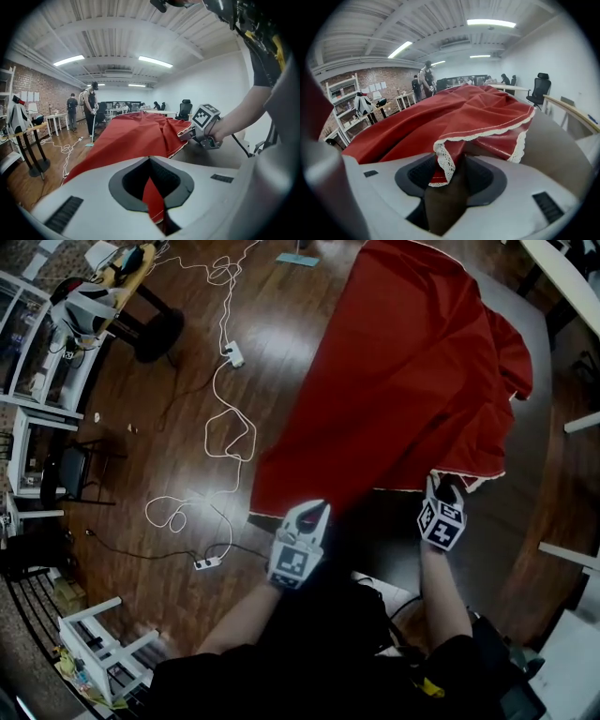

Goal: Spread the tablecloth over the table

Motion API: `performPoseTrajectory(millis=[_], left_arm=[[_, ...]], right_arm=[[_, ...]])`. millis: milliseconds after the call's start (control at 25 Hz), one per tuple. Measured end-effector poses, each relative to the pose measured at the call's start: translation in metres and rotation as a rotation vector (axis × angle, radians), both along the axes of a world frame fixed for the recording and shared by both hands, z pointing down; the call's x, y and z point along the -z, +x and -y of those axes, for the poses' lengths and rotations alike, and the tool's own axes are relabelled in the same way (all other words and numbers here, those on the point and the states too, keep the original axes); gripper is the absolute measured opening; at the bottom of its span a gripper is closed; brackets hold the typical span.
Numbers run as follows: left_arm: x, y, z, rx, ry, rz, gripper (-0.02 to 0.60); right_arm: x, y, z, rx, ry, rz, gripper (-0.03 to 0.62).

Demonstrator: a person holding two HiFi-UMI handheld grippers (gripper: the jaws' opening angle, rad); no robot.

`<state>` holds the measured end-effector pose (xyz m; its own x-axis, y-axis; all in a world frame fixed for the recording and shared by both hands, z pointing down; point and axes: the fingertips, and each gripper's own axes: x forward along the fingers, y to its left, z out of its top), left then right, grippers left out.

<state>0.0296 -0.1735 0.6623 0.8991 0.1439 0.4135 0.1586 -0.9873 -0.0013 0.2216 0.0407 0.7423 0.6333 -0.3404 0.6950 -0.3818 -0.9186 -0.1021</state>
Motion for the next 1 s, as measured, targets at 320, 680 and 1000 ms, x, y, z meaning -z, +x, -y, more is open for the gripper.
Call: performPoseTrajectory(millis=[320, 680, 1000], left_arm=[[-0.018, -0.017, -0.006, 0.039, 0.038, 0.065, 0.002], [-0.007, -0.035, -0.052, 0.093, 0.080, 0.062, 0.002], [-0.001, -0.046, -0.097, 0.106, 0.095, 0.045, 0.002]], right_arm=[[0.004, -0.008, -0.012, 0.033, 0.041, -0.002, 0.018], [0.038, -0.064, -0.071, 0.087, 0.121, -0.020, 0.018], [0.049, -0.110, -0.142, 0.102, 0.104, -0.026, 0.018]])
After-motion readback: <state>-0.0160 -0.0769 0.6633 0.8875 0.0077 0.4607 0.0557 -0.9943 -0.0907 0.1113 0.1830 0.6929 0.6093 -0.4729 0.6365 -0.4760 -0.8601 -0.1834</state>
